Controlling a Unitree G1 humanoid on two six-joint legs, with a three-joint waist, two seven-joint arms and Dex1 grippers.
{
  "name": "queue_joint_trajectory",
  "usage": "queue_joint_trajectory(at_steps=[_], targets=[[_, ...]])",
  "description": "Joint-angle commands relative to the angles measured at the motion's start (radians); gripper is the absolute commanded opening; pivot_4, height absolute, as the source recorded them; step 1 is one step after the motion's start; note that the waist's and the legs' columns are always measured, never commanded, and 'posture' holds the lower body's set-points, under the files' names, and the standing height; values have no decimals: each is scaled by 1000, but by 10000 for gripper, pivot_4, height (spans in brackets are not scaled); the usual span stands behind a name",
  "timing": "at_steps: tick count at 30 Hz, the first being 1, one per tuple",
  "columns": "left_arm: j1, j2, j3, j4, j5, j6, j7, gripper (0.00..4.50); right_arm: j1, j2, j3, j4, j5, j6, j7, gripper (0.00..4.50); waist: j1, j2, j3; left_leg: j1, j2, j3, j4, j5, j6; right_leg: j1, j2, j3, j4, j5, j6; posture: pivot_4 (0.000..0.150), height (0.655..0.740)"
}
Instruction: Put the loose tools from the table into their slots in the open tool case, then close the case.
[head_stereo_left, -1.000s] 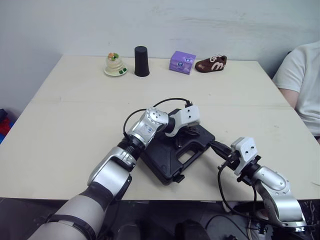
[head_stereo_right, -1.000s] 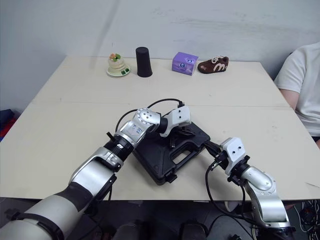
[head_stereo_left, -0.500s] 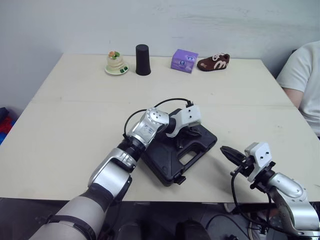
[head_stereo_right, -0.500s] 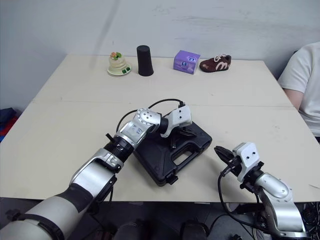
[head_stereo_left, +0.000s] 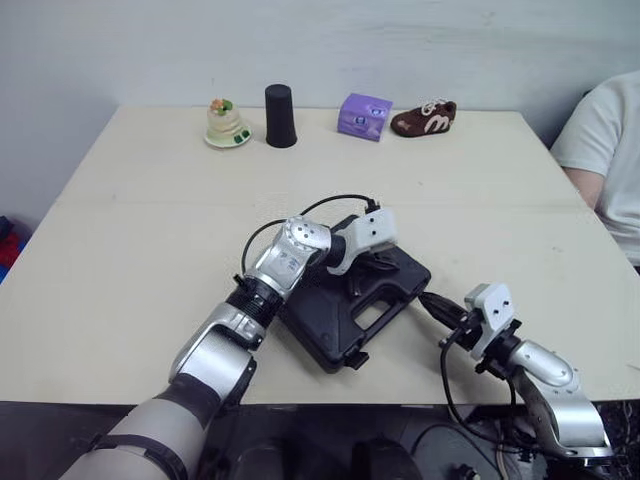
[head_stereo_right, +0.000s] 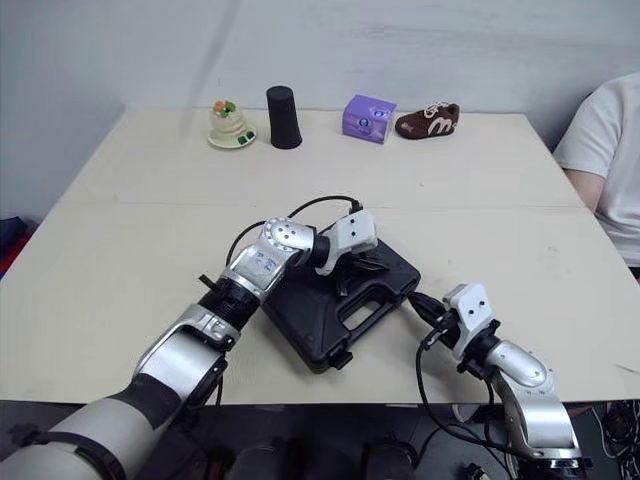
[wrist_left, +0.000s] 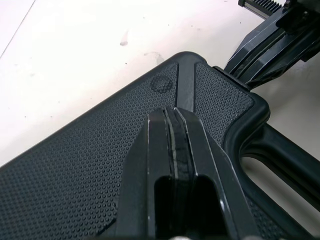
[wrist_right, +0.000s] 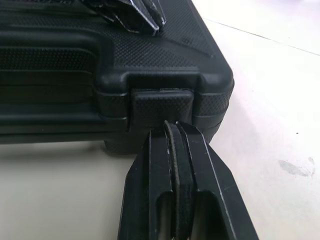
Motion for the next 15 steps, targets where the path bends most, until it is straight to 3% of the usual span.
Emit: queue_joint_trajectory(at_steps=[1, 4, 9, 15], targets=[[67, 51, -20, -88, 11, 31, -37, 199, 40, -56, -36, -96, 34, 2, 50, 0, 4, 5, 6, -2, 0, 1, -1, 1, -1, -3, 0, 0, 0, 0, 0, 1500, 7400], [61, 93, 12, -263, -4, 61, -31, 199, 91, -109, -49, -148, 25, -61, 105, 0, 10, 7, 10, -14, -1, 1, -2, 9, -3, -16, 5, -1, 4, -1, -2, 1500, 7400], [162, 224, 62, -650, -199, 168, -210, 199, 189, -144, -47, -267, 87, -71, 178, 0, 12, 8, 27, -24, -4, 4, 0, 13, -2, -28, 12, -6, 13, -2, 0, 1500, 7400], [333, 344, 45, -822, -256, 158, -259, 199, 198, -119, -21, -298, 64, -170, 210, 0, 26, 7, 32, -30, -5, 3, 15, 13, 2, -31, 10, -5, 18, -1, 1, 1500, 7400]])
